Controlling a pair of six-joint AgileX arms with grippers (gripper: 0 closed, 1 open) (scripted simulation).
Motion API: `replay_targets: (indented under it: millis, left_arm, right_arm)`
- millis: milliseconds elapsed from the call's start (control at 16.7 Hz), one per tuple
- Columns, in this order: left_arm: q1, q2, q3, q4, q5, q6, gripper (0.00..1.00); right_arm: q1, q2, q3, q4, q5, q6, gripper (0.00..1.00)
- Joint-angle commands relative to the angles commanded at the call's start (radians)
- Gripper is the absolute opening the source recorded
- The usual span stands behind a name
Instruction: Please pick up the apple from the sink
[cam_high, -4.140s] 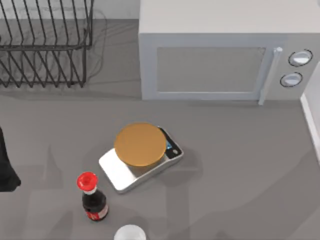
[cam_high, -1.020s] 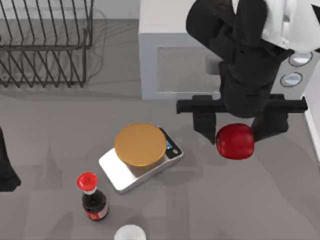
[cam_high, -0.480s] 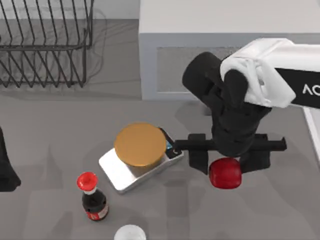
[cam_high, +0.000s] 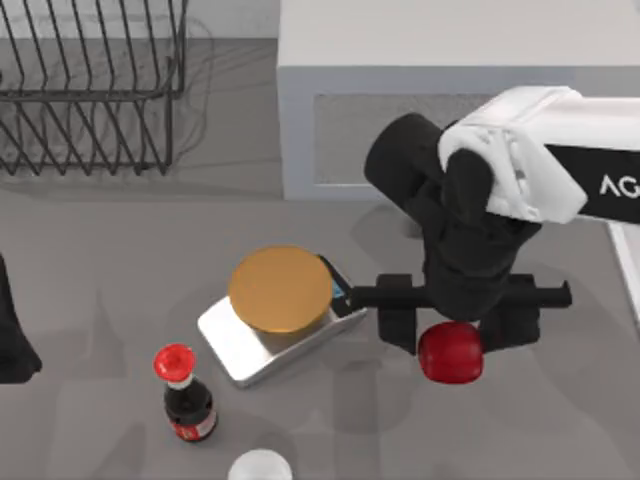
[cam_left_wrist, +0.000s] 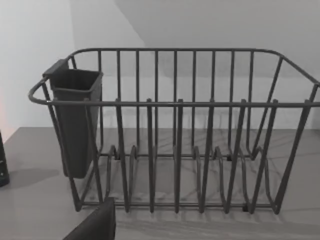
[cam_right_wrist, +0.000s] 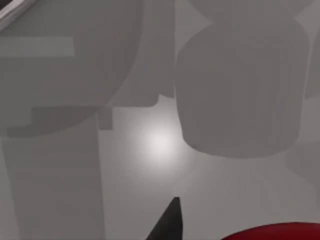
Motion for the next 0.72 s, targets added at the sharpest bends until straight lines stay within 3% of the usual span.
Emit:
replay_targets:
  millis: [600,720]
  left_arm:
    - [0.000,0.000,0.000,0.000,0.000,0.000,1.00]
    - [0.000,0.000,0.000,0.000,0.000,0.000,1.00]
  right_arm:
    - [0.000,0.000,0.000,0.000,0.000,0.000,0.98]
    - [0.000,0.000,0.000,0.000,0.000,0.000,1.00]
